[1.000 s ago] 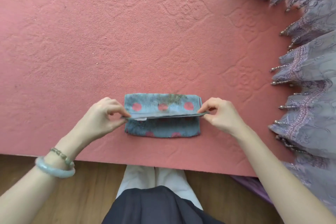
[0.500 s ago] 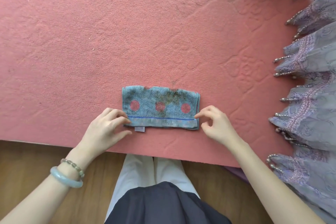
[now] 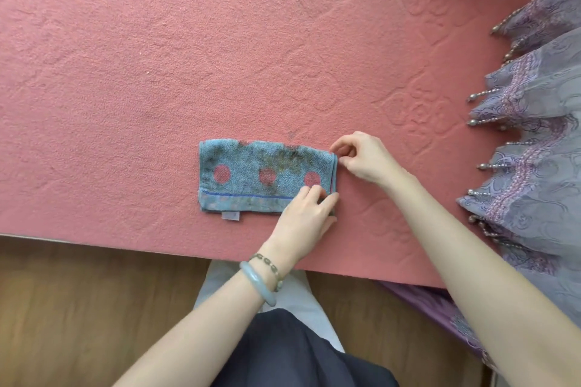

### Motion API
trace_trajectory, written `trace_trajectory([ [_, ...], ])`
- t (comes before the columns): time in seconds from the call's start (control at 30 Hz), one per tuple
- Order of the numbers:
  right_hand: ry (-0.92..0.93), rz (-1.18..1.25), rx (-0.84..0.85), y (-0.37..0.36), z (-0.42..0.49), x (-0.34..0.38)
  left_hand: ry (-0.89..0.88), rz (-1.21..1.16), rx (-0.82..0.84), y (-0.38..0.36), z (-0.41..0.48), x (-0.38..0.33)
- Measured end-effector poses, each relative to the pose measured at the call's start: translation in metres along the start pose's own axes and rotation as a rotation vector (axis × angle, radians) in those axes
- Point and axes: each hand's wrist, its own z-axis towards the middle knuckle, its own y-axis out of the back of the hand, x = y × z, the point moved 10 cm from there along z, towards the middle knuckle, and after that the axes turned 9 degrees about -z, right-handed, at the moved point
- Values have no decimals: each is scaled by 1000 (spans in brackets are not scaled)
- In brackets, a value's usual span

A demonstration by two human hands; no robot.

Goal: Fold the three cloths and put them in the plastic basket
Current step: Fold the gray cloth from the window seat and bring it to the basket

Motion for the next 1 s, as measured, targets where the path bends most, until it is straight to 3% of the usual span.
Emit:
trace_trajectory([
  [0.23,10,66,40,0,3,0,82,185,8,-12,7,-7],
  [0.43,-73,449,156,-2,-10,17,142,27,-200,15,-5,-2],
  [0.6,-28,563,219,7,-13,63,239,-158,-381,50,-29,15],
  [0.83,57,484,181,2,6,139,455,-321,-701,112,-82,66],
  [1.0,100,253,134,-20,19,185,616,-398,-760,125,-122,113],
])
